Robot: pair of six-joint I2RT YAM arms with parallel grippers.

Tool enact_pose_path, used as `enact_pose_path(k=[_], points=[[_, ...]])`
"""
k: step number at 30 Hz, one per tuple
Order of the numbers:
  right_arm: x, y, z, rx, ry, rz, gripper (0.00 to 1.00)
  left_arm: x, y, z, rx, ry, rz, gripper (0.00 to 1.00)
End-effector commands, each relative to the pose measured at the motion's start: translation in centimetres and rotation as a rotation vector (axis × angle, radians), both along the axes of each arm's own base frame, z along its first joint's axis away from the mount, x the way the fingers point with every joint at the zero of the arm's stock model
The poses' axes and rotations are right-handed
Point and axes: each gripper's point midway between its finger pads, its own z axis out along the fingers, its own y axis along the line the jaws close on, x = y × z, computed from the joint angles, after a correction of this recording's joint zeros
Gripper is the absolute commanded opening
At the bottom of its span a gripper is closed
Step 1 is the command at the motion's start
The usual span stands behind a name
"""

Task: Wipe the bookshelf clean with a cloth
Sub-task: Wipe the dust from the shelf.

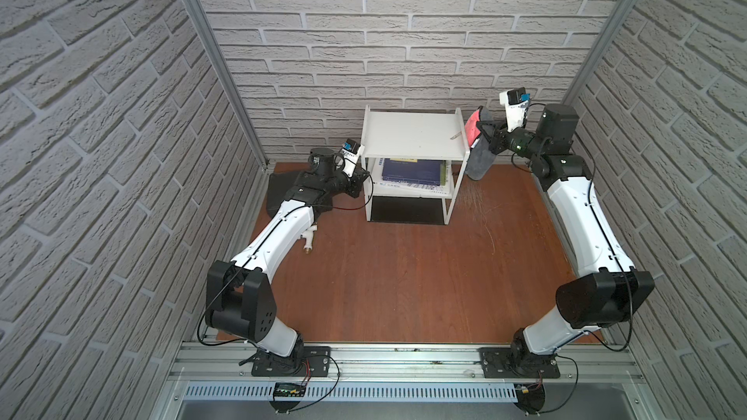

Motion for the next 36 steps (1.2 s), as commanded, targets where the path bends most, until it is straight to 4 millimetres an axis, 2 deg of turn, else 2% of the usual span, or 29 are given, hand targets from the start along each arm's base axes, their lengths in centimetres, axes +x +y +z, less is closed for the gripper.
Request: enact_pose_path(k=[1,2,5,6,8,10,11,12,14,17,20,22,24,27,29,32,36], points=[[4.6,0.7,-0.5,0.074,-0.011,-0.019,0.02,-0.3,0.8,0.9,-0.044,0.037,0.05,0.0],[5.7,0.7,0.3,0.083,-0.026,-0.04,0.02,-0.3,0.7,0.8,-0.046,0.039,0.048,0.0],[9.3,-0.6,0.9,0.089,-0.044,-0.162,0.02,0.0,0.6,0.4,-0.052,0.051,0.046,0.0],[9.8,-1.2,1.6,0.096,-0.062,-0.198,0.03,0.1,0.6,0.4,-0.055,0.052,0.046,0.0],[9.5,-1.4,2.2,0.077,-0.08,-0.204,0.03,0.0,0.4,0.5,-0.059,0.054,0.041,0.0],[7.3,-0.6,2.9,0.029,-0.11,-0.144,0.03,-0.2,0.5,0.6,-0.057,0.051,0.041,0.0],[5.5,-0.2,3.4,0.002,-0.128,-0.114,0.03,-0.3,0.5,0.5,-0.054,0.051,0.043,0.0],[3.5,0.1,4.2,-0.023,-0.156,-0.091,0.03,-0.4,0.6,0.6,-0.05,0.045,0.047,0.0],[-0.5,0.7,4.2,-0.043,-0.149,-0.058,0.03,-0.7,0.8,0.6,-0.044,0.043,0.05,0.0],[-6.6,2.8,4.9,-0.061,-0.192,-0.011,0.03,-1.0,0.9,0.5,-0.035,0.049,0.053,0.0],[-8.9,6.5,3.7,-0.112,-0.171,0.025,0.03,-1.0,1.0,0.3,-0.031,0.055,0.054,0.0],[-8.7,8.5,2.2,-0.185,-0.137,0.0,0.03,-1.0,1.0,0.3,-0.031,0.057,0.055,0.0],[-7.4,9.3,1.0,-0.29,-0.117,-0.083,0.03,-1.0,1.0,0.3,-0.035,0.055,0.057,0.0],[-5.5,8.2,0.4,-0.4,-0.091,-0.218,0.03,-0.9,1.0,0.4,-0.04,0.047,0.056,0.0],[-4.7,7.8,-0.3,-0.458,-0.08,-0.25,0.03,-0.7,1.0,0.5,-0.043,0.043,0.058,0.0],[-2.8,6.3,-2.4,-0.596,-0.012,-0.338,0.03,-0.3,1.0,0.2,-0.054,0.049,0.056,0.0],[-1.4,3.6,-4.5,-0.8,0.058,-0.47,0.03,0.0,0.7,-0.1,-0.066,0.057,0.045,0.0]])
